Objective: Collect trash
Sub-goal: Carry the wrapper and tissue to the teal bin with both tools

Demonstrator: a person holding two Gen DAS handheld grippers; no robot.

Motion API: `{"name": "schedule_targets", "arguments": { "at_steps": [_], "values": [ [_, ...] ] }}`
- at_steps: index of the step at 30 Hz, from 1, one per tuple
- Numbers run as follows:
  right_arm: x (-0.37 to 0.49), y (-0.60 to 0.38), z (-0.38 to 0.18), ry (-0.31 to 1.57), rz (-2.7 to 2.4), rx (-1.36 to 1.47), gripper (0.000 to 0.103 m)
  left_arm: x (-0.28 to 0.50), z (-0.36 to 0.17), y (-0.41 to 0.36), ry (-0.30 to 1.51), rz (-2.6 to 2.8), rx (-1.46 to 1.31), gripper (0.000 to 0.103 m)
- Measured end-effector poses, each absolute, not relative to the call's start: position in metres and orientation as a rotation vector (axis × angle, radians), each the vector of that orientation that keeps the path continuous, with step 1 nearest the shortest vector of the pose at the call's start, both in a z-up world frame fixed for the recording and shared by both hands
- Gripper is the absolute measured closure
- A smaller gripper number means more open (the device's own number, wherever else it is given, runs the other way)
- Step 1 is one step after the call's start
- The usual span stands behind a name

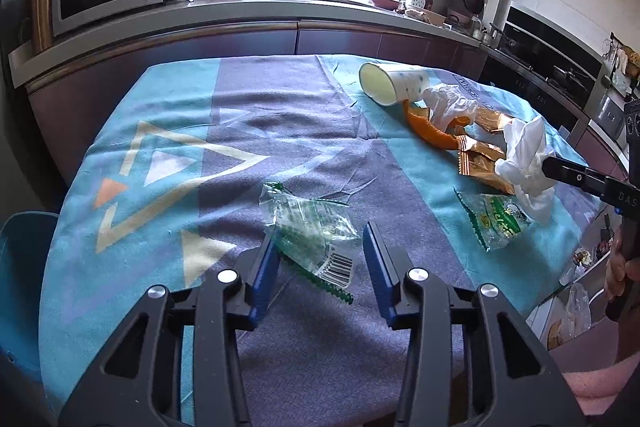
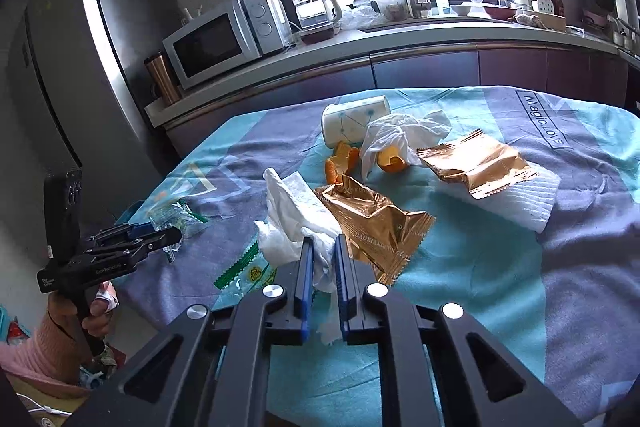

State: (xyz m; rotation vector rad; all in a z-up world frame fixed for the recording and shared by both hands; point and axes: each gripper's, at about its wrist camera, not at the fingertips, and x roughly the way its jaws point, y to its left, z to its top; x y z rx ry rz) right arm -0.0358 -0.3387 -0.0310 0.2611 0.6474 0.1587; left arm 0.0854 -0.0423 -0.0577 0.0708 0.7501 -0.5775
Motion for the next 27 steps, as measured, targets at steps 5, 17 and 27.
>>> {"name": "schedule_targets", "arguments": {
  "at_steps": [5, 17, 27],
  "values": [
    [-0.038, -0.334, -0.016, 0.615, 0.188, 0.265, 0.094, 0.078, -0.048, -0.034, 0.720, -0.576, 0.060, 0.063],
    [-0.017, -0.292, -0.003, 0.584, 0.359, 0.268, 0.094, 0.061, -0.022, -0.004, 0.648, -0.548, 0.049, 0.063],
    [0.024, -0.224, 0.003, 0.591, 0.567, 0.241, 0.094, 0.051, -0.004, 0.040, 0.601, -0.458, 0.022, 0.063]
  ]
}}
